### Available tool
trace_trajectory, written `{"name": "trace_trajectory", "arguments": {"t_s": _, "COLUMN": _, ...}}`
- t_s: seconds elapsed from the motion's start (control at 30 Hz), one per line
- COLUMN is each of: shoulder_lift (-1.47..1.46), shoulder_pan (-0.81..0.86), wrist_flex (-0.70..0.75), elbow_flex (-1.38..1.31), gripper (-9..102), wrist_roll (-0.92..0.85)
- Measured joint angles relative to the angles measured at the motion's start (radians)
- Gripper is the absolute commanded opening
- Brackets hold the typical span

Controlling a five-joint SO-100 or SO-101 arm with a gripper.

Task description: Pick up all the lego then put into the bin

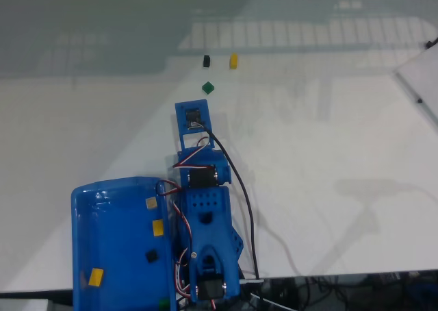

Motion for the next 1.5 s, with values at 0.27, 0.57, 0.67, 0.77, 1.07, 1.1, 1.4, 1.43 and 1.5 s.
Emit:
{"name": "trace_trajectory", "arguments": {"t_s": 0.27, "shoulder_lift": 0.000, "shoulder_pan": 0.000, "wrist_flex": 0.000, "elbow_flex": 0.000, "gripper": 0, "wrist_roll": 0.006}}
{"name": "trace_trajectory", "arguments": {"t_s": 0.57, "shoulder_lift": 0.000, "shoulder_pan": 0.000, "wrist_flex": 0.000, "elbow_flex": 0.000, "gripper": 2, "wrist_roll": 0.014}}
{"name": "trace_trajectory", "arguments": {"t_s": 0.67, "shoulder_lift": 0.000, "shoulder_pan": 0.000, "wrist_flex": 0.000, "elbow_flex": 0.000, "gripper": 15, "wrist_roll": 0.014}}
{"name": "trace_trajectory", "arguments": {"t_s": 0.77, "shoulder_lift": -0.020, "shoulder_pan": 0.009, "wrist_flex": -0.075, "elbow_flex": 0.000, "gripper": 26, "wrist_roll": 0.014}}
{"name": "trace_trajectory", "arguments": {"t_s": 1.07, "shoulder_lift": -0.469, "shoulder_pan": 0.060, "wrist_flex": -0.511, "elbow_flex": -0.140, "gripper": 35, "wrist_roll": 0.195}}
{"name": "trace_trajectory", "arguments": {"t_s": 1.1, "shoulder_lift": -0.546, "shoulder_pan": 0.058, "wrist_flex": -0.538, "elbow_flex": -0.189, "gripper": 35, "wrist_roll": 0.229}}
{"name": "trace_trajectory", "arguments": {"t_s": 1.4, "shoulder_lift": -1.143, "shoulder_pan": 0.107, "wrist_flex": -0.658, "elbow_flex": -0.663, "gripper": 35, "wrist_roll": 0.551}}
{"name": "trace_trajectory", "arguments": {"t_s": 1.43, "shoulder_lift": -1.201, "shoulder_pan": 0.115, "wrist_flex": -0.655, "elbow_flex": -0.713, "gripper": 35, "wrist_roll": 0.568}}
{"name": "trace_trajectory", "arguments": {"t_s": 1.5, "shoulder_lift": -1.305, "shoulder_pan": 0.124, "wrist_flex": -0.641, "elbow_flex": -0.799, "gripper": 34, "wrist_roll": 0.594}}
